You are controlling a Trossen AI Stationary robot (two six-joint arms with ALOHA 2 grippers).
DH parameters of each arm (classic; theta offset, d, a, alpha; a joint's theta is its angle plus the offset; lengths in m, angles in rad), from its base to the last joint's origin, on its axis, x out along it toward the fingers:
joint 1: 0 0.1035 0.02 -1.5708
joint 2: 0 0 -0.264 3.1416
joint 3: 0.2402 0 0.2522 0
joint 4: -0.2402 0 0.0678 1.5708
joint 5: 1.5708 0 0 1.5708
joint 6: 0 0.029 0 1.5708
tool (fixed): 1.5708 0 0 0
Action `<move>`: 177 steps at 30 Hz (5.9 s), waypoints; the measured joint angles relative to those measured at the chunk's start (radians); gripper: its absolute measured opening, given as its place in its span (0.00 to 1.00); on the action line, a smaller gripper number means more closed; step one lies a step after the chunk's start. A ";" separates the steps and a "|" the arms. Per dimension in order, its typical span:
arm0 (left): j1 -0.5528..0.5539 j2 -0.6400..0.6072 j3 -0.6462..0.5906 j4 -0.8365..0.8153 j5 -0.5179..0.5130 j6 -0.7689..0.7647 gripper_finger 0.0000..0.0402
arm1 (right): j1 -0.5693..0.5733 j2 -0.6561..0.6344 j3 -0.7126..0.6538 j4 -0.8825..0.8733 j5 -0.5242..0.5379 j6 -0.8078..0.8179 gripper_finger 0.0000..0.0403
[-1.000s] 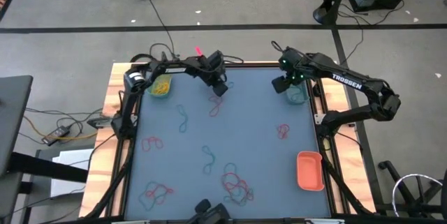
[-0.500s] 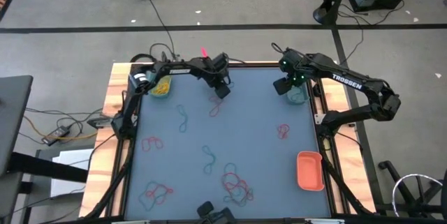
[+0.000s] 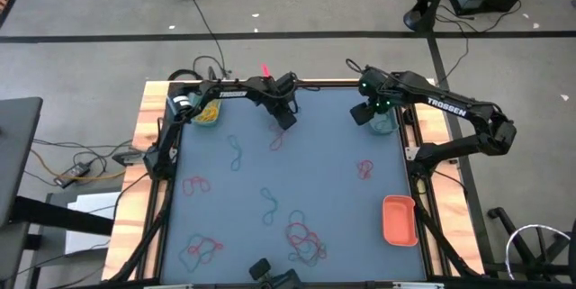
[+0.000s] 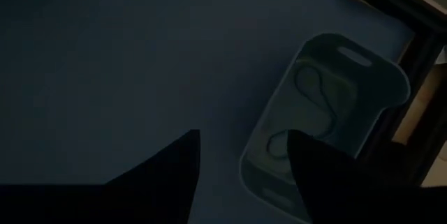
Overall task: Sort rubber bands into baskets
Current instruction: Put the blue rubber band into the blue bin
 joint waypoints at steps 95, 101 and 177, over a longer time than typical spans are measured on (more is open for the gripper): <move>-0.288 -0.029 0.751 -0.629 0.115 0.139 0.35 | 0.309 0.000 -0.066 -0.041 0.526 0.346 0.00; -0.288 -0.029 0.751 -0.630 0.083 0.105 0.35 | 0.217 0.000 -0.110 -0.101 0.526 0.361 0.01; -0.327 -0.576 -0.704 -0.055 -0.105 -0.793 0.32 | 0.453 -0.039 -0.116 0.236 0.095 0.165 0.44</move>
